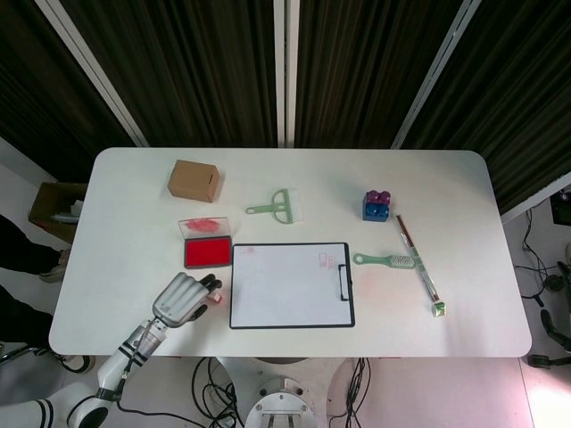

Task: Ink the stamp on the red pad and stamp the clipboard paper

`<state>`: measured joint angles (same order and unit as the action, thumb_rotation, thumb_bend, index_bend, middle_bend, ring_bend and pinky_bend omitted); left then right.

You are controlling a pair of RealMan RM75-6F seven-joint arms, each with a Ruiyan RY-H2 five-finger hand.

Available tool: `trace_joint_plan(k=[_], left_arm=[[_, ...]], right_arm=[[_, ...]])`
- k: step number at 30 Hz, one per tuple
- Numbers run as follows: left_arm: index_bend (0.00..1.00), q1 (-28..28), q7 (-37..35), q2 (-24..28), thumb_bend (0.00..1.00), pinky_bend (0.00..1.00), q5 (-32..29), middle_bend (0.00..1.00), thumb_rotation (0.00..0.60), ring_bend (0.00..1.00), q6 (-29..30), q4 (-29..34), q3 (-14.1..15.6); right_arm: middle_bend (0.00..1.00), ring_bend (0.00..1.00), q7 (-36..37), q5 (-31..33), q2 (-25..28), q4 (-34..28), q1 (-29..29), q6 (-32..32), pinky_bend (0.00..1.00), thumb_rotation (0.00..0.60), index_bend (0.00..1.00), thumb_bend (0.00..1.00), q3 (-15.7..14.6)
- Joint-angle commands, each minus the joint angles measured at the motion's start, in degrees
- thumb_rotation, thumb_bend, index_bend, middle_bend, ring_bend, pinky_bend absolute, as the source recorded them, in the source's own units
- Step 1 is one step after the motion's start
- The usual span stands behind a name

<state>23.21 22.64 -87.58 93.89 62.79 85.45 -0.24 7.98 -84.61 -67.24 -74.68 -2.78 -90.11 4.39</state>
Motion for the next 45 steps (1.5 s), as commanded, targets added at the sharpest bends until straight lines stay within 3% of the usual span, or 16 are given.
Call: trace_joint_plan(k=[1,31,45], left_arm=[[0.37,0.67,0.10,-1.05,0.33,1.00,-0.50,0.40,0.600,0.94,-0.55,-1.45,0.02],[0.46,3.37,0.93,-2.41,0.34,1.00,-3.06,0.48,0.600,0.94,-0.74,-3.16,1.12],[0.52,3.99,-3.11,-3.16,0.35,1.00,-2.47,0.54,0.600,0.95,0.73,-5.32,1.54]], right_arm=[[0.00,0.00,0.14,0.26,-0.02,0.08,-0.11,-0.01,0.00,0.600,0.00,0.27,0.10],[0.00,0.00,0.57,2.06,-0.41,1.09,-0.29,1.87,0.00,0.600,0.00,0.27,0.28],[0.00,0.00,0.31,2.16,-0.41,1.13,-0.15,2.74,0.00,0.600,0.00,0.27,0.03]])
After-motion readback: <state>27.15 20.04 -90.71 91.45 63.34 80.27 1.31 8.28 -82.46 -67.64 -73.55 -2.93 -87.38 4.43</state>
